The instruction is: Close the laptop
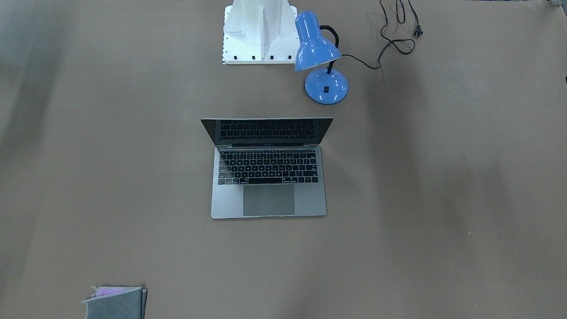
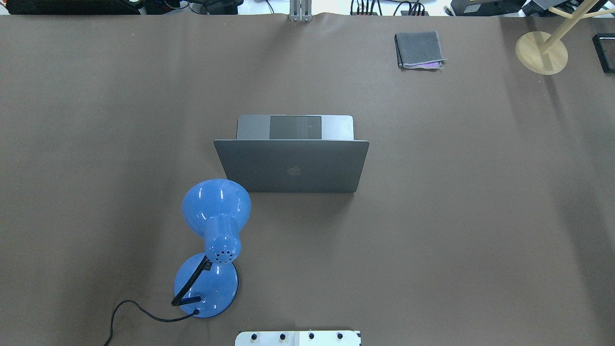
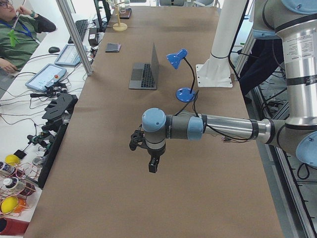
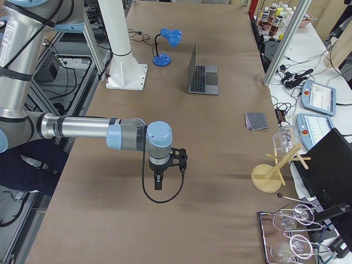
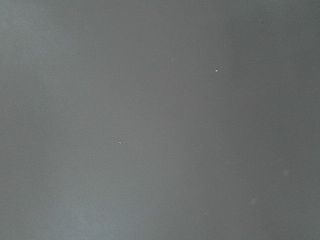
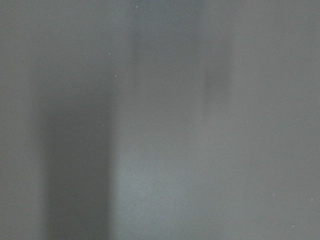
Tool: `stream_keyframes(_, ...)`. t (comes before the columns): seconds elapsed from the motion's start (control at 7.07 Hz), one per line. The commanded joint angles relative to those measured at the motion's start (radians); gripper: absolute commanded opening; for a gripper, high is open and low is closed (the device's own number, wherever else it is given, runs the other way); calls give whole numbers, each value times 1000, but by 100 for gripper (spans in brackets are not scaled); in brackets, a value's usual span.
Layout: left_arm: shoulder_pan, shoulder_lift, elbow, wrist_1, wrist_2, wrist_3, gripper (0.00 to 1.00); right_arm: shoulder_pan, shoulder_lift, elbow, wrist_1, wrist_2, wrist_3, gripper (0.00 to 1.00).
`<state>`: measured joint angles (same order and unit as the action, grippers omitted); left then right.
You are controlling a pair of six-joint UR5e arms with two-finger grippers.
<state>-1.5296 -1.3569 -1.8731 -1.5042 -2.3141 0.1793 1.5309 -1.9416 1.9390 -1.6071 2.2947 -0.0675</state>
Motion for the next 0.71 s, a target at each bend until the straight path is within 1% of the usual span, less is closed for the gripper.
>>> stream_keyframes(0.0,0,-16,-3,-4,1,0,98,2,3,6,3,3,-2,100)
stream_keyframes(0.28,0,-27,-11,-4,1,-1,98,0,16,18,6,5,-2,100)
stream_keyframes(0.42,0,-60,-11,-4,-1,-7,98,0,48,29,12,6,3,100)
stream_keyframes(0.57,-1,-100,-11,-4,1,-9,98,0,64,70,15,0,12,100)
